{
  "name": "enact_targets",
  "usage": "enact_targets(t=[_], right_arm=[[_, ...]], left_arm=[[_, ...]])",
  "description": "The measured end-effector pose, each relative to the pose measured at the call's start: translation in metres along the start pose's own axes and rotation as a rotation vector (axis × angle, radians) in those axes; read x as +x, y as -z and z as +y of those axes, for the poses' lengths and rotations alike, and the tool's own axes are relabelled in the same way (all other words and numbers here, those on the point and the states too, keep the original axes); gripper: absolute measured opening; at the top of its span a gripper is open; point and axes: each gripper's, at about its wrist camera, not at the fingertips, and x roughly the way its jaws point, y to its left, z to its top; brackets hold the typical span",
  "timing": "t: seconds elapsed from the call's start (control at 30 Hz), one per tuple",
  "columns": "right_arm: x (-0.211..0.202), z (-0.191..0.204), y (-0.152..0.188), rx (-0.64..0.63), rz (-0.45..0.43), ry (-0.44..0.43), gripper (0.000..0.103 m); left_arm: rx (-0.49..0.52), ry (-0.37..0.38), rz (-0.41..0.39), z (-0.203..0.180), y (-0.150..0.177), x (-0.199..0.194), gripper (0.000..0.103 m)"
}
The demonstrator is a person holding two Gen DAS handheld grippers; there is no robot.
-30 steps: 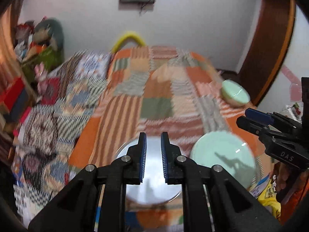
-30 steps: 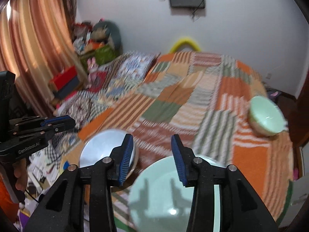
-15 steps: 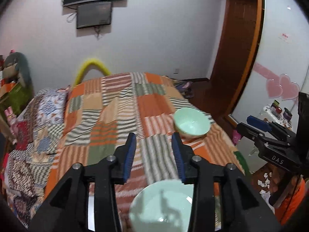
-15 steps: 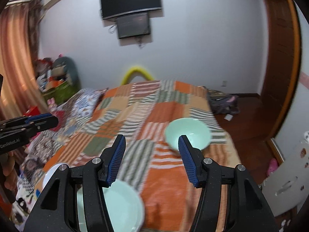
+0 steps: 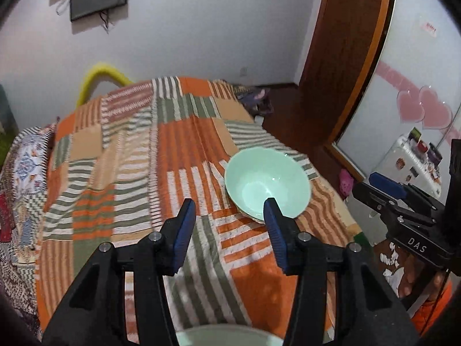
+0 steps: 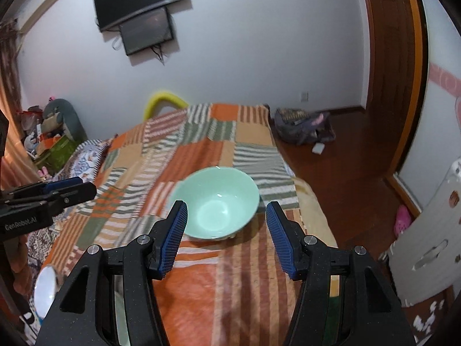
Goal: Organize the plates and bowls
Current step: 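Grasp the mint green bowl rim with the left gripper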
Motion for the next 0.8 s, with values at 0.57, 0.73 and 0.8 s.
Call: enact_targets(t=[0.57,0.73,0.8], right_arm=[[0.096,-0.043,0.017,0.089,0.179,-0.034,0.032],[0.104,-0.039,0.018,0.077,0.191,-0.041,0.027],[0.106,-0.036,0.018,0.067,0.203,-0.056,0.021]], left_arm=[[-0.087,0.069,0.126,0.023,-0.003,0.131,0.024],[-0.058,0.094,0.129,0.016,-0.002,0.139,0.011],[-0.032,0.064,0.120,0.011,-0.001,0.138,0.011]])
